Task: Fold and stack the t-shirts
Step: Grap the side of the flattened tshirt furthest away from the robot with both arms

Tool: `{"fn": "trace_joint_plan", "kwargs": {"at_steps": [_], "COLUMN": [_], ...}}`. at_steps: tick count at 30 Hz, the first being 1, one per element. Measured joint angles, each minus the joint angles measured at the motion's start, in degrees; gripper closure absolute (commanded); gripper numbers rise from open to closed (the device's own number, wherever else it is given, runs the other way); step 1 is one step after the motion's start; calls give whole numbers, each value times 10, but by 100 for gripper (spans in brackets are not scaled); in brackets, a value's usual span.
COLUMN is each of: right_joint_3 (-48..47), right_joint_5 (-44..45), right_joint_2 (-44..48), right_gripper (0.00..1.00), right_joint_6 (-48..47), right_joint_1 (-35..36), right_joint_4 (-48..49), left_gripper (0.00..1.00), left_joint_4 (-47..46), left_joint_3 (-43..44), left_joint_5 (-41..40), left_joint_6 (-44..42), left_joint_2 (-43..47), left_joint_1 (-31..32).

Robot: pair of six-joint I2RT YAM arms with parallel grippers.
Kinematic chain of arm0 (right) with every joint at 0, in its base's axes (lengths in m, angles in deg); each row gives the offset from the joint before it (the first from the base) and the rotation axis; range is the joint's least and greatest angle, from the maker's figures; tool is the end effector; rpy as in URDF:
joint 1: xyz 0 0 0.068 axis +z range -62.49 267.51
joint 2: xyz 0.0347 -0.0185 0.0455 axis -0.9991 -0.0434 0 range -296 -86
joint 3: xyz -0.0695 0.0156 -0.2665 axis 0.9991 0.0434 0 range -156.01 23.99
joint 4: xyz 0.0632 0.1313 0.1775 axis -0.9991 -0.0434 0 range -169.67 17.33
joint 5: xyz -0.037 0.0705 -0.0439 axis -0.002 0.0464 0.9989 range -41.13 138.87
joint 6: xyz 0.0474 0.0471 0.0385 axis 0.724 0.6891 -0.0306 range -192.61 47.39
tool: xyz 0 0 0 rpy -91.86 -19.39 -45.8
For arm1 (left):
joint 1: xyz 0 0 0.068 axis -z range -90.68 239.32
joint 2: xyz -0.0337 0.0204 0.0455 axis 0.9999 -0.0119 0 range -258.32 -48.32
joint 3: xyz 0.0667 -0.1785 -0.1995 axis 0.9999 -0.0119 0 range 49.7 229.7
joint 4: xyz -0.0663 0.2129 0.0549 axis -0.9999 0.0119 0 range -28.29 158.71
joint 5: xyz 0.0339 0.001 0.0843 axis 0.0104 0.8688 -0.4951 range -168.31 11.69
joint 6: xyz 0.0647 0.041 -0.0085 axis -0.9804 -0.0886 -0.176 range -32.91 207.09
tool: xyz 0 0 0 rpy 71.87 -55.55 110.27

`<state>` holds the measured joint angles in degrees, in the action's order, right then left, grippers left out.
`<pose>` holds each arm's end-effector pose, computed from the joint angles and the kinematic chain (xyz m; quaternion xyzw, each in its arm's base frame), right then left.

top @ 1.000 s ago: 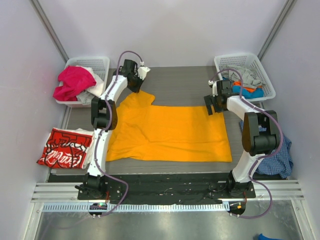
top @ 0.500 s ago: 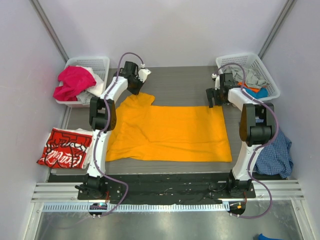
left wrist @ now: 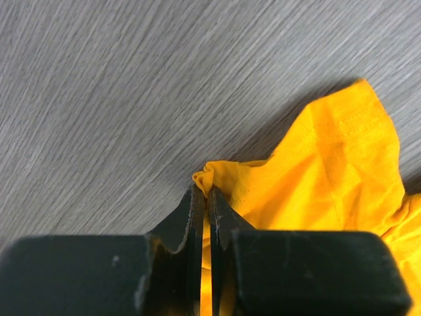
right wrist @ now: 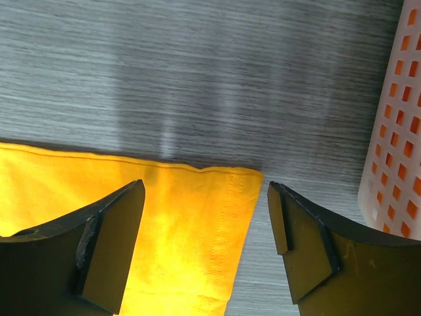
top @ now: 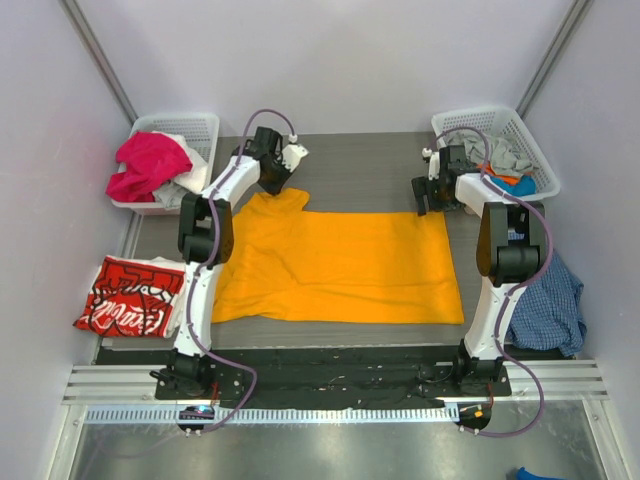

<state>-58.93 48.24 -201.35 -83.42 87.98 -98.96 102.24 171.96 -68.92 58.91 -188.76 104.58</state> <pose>0.4168 0.0041 0.1733 -0.0961 0.9581 -0.0190 0.2690 0.4959 -0.1463 0.1564 0.3757 0.8834 -0.0481 0.2759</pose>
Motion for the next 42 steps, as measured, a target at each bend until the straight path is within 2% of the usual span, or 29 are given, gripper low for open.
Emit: {"fn": "trace_joint_plan", "kwargs": {"at_steps": [18,23,28,35,41,42], "right_joint_3": [5,-4,-16,-20,-21,-22], "right_joint_5": [18,15,14,14,10,9], "right_joint_2": [-10,-17,-28,-33,-34,-34], "right_gripper": [29,39,56,66,82,87], "right_joint_6": [-37,-38,-41,-44,-47,-47], "right_joint_1": [-3,-6,-10,-11,-11,-11], "right_joint_4": [-1,-1,6,11,11,11], "left_gripper": [100,100,100,100,100,100], "left_joint_4": [-44,-53,-60,-72,-74,-75], "left_joint_3": [-96,-107,-117,-151,-163,-164], "left_joint_5": [-51,-58,-63,-69,-70,-70], "left_joint_6": [-56,-66,-69,-78,-82,-82], "left_joint_2": [50,56,60,80,87,88], "left_joint_1": [0,0,0,-1,-2,-2]}}
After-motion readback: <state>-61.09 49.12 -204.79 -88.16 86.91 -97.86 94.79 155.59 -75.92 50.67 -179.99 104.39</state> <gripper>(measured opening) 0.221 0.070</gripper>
